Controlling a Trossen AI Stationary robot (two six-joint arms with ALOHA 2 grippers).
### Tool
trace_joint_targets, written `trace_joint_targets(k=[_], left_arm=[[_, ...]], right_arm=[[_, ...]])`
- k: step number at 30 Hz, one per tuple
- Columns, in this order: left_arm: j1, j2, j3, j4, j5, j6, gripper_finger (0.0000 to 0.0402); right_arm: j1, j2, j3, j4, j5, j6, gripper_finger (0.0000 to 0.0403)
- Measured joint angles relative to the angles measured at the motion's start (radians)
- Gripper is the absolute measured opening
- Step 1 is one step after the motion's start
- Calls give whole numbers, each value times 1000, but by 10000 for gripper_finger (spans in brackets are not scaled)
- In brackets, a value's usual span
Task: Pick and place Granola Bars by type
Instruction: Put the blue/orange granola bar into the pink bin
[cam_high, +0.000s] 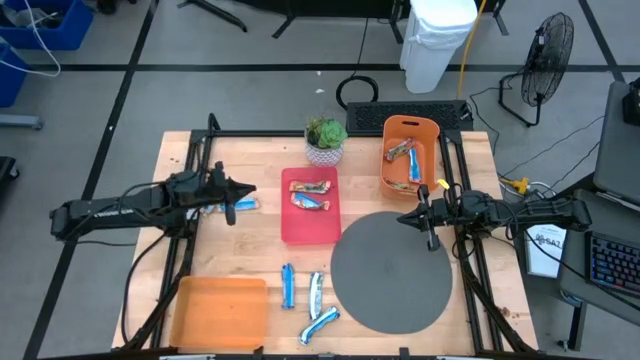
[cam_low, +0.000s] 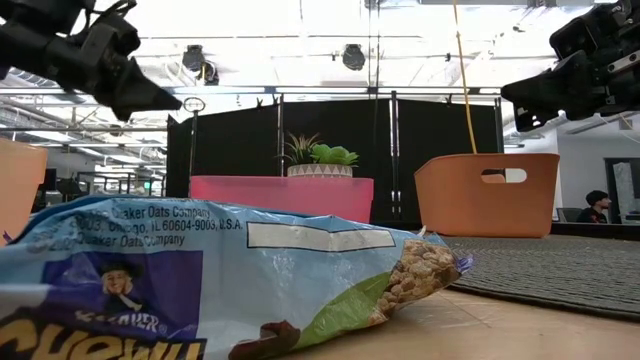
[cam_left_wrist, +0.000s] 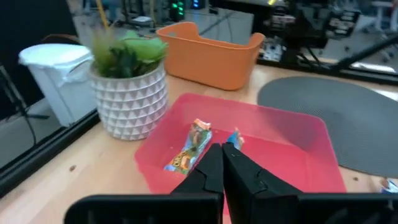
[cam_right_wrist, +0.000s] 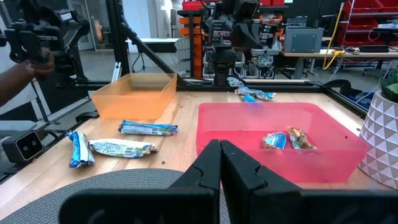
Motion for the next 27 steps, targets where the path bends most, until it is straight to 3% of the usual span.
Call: trace_joint_targets(k=[4,8,10,13,17,23,27], left_arm=[[0,-49,-19,-44,-94,-90,17],[0,-63,-19,-244,-361,-350,17],[1,-58,-19,-346,-416,-505,6],[0,-46,-19,-416,-331,-606,8],[0,-32,-11,-413,-224,-612,17],[0,-24,74,-527,-247,-618,6],[1,49,193,-671,-312,-652,4]], right_arm=[[0,0,0,0,0,0,0],[0,0,0,0,0,0,0],[0,0,0,0,0,0,0],[0,0,0,0,0,0,0],[0,0,0,0,0,0,0],[0,0,0,0,0,0,0],[0,0,0,0,0,0,0]])
